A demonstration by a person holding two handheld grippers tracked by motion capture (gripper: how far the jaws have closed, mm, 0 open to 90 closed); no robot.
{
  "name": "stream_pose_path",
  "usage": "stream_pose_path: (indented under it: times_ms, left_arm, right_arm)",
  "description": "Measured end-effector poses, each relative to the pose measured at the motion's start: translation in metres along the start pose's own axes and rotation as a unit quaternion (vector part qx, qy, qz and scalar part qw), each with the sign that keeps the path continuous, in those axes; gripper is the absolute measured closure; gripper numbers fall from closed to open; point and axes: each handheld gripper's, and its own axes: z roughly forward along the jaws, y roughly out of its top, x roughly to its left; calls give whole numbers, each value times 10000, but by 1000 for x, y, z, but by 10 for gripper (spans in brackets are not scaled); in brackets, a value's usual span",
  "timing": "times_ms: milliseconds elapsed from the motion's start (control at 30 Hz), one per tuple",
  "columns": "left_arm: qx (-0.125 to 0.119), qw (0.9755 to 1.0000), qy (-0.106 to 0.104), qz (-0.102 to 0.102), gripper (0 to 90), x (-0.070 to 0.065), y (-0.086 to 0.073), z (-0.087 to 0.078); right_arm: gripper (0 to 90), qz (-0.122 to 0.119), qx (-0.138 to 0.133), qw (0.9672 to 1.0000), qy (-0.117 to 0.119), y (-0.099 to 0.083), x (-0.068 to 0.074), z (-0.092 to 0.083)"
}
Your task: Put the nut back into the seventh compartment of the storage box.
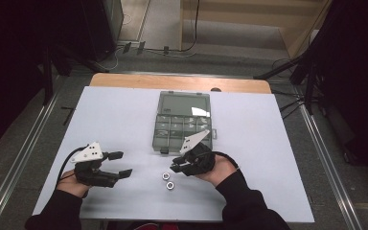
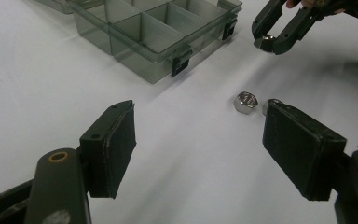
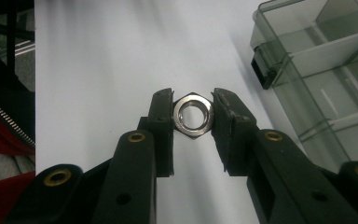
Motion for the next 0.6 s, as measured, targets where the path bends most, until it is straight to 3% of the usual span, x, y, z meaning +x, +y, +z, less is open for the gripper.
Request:
stream_pose_path:
  times_ms: [433,600]
  left_arm:
    - [-2,10000,16,-9,259,1,-1,0]
    - [-125,9999,44,-12,259,1,-1,-1]
  right_arm:
    - [716,319,-250,9988,-260,-9,-16,-27]
    - [716,481,-341,9975,-399,-13,-23,-36]
